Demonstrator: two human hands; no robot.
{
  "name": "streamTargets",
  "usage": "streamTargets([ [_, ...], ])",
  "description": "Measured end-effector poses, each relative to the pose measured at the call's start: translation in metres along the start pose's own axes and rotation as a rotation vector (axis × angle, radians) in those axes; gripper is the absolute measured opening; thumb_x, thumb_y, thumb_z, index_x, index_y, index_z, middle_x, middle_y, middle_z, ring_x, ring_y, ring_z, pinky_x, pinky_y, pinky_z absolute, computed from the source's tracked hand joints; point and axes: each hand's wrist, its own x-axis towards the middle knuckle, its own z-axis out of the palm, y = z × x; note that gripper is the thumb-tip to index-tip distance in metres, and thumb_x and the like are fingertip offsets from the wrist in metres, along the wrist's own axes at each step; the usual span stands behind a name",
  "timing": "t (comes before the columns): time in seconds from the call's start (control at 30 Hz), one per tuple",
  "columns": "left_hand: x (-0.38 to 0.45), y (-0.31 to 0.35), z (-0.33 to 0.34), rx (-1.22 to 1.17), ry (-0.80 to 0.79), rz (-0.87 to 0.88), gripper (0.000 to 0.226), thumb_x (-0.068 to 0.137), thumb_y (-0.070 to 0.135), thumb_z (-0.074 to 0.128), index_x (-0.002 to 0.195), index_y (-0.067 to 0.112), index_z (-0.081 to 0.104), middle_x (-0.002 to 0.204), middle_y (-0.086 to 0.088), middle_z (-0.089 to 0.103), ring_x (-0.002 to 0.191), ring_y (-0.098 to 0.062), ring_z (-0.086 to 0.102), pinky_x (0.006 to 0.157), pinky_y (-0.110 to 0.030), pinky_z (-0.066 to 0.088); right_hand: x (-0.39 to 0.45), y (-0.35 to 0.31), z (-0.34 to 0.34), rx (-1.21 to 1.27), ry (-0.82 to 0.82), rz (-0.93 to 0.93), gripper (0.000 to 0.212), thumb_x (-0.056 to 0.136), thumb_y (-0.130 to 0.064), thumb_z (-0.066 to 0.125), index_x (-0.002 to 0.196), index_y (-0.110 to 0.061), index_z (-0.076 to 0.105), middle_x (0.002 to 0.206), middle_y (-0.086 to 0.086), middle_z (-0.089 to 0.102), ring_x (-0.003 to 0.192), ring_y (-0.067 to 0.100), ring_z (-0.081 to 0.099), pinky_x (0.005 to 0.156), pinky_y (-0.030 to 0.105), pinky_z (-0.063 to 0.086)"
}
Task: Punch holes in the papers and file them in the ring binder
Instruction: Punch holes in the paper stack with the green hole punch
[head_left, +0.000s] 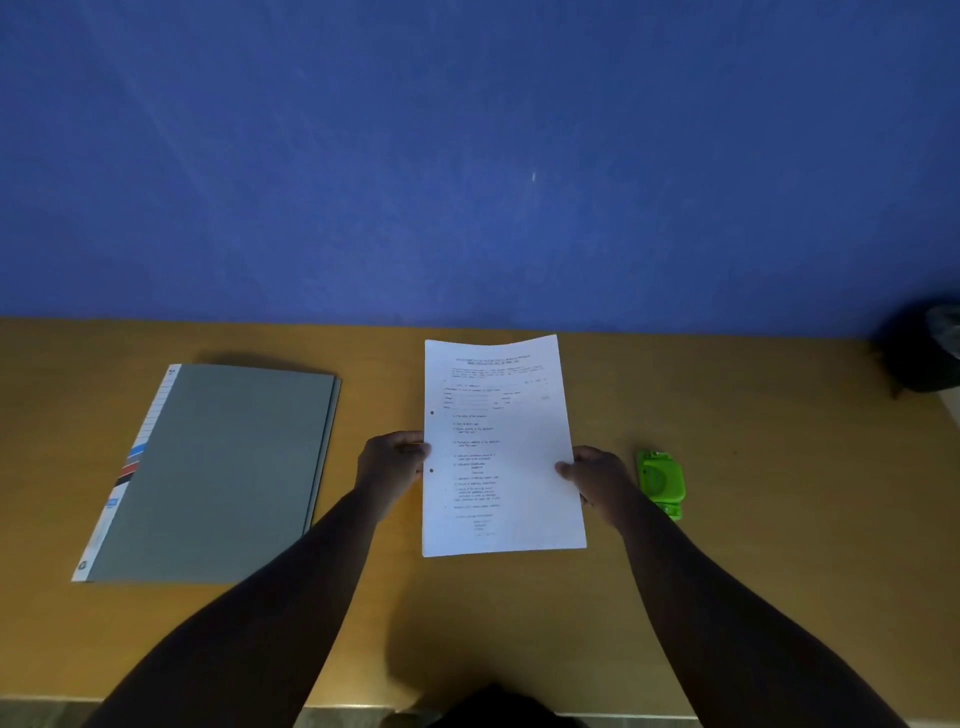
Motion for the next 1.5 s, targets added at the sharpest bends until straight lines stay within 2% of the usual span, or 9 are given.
streamTargets([
  [0.33,0.006,-0.023,0.010,0.115,0.029,-0.058,0.023,0.086,0.021,0.073,0.109,0.023,0.075,0.083,0.013,0.072,0.082,-0.013,0.073,0.083,-0.041,0.061,0.013,0.014,0.014,-0.211,-0.060,0.059,0.023,0.089,-0.011,0.061,0.109,-0.007,0.070,0.094,0.006,0.065,0.092,0.021,0.063,0.089,0.035,0.054],
  [0.5,0.006,-0.030,0.014,0.161,0.029,-0.072,0.026,0.087,0.022,0.070,0.113,0.022,0.074,0.100,0.005,0.076,0.085,-0.013,0.072,0.085,-0.040,0.061,0.017,0.016,0.019,-0.549,-0.045,0.025,0.020,0.087,-0.024,0.055,0.068,-0.016,0.054,0.080,0.001,0.062,0.093,0.023,0.067,0.071,0.025,0.049],
  [0.6,0.006,-0.032,0.016,0.216,0.048,-0.074,0.025,0.089,0.021,0.068,0.114,0.021,0.074,0.104,0.004,0.076,0.081,-0.012,0.071,0.082,-0.039,0.061,0.017,0.017,0.019,-0.619,-0.050,0.022,0.023,0.087,-0.027,0.055,0.066,-0.018,0.051,0.071,-0.003,0.055,0.091,0.022,0.064,0.061,0.023,0.040],
  [0.8,0.006,-0.034,0.019,0.302,0.075,-0.078,0.024,0.090,0.021,0.067,0.113,0.022,0.074,0.106,0.006,0.075,0.076,-0.008,0.068,0.072,-0.033,0.059,0.020,0.024,0.020,-0.617,-0.022,0.030,0.019,0.083,-0.026,0.063,0.092,-0.011,0.071,0.092,0.005,0.071,0.089,0.023,0.068,0.077,0.027,0.052],
  [1.0,0.005,-0.032,0.019,0.294,0.080,-0.105,0.025,0.089,0.021,0.067,0.113,0.023,0.074,0.104,0.005,0.076,0.074,-0.009,0.068,0.058,-0.024,0.051,0.019,0.023,0.019,-0.615,-0.034,0.059,0.017,0.082,-0.022,0.058,0.083,-0.010,0.070,0.092,0.006,0.072,0.091,0.023,0.069,0.075,0.024,0.050],
  [1.2,0.004,-0.029,0.017,0.314,0.097,-0.089,0.027,0.088,0.019,0.066,0.114,0.019,0.073,0.105,0.005,0.074,0.080,-0.011,0.067,0.070,-0.030,0.056,0.017,0.024,0.014,-0.628,-0.048,0.050,0.015,0.079,-0.018,0.056,0.065,-0.015,0.059,0.092,0.009,0.073,0.078,0.022,0.065,0.069,0.022,0.046],
  [1.3,0.002,-0.028,0.018,0.329,0.095,-0.071,0.019,0.088,0.017,0.065,0.103,0.021,0.075,0.099,0.006,0.074,0.080,-0.016,0.068,0.068,-0.032,0.054,0.018,0.023,0.013,-0.662,-0.059,0.045,0.019,0.081,-0.017,0.054,0.063,-0.016,0.054,0.090,0.007,0.070,0.076,0.019,0.059,0.070,0.022,0.045],
  [1.4,-0.002,-0.028,0.020,0.352,0.093,-0.046,0.026,0.086,0.014,0.062,0.065,0.028,0.058,0.076,0.014,0.067,0.079,-0.025,0.068,0.065,-0.029,0.045,0.016,0.024,0.010,-0.658,-0.064,0.037,0.012,0.079,-0.016,0.054,0.067,-0.016,0.058,0.080,0.004,0.065,0.073,0.019,0.058,0.068,0.022,0.044],
  [1.5,-0.005,-0.032,0.022,0.355,0.113,-0.038,0.025,0.087,0.013,0.063,0.068,0.029,0.059,0.075,0.015,0.065,0.077,-0.017,0.062,0.067,-0.028,0.045,0.017,0.026,0.007,-0.664,-0.069,0.022,0.012,0.076,-0.018,0.054,0.066,-0.015,0.060,0.071,0.001,0.065,0.067,0.019,0.060,0.059,0.020,0.042],
])
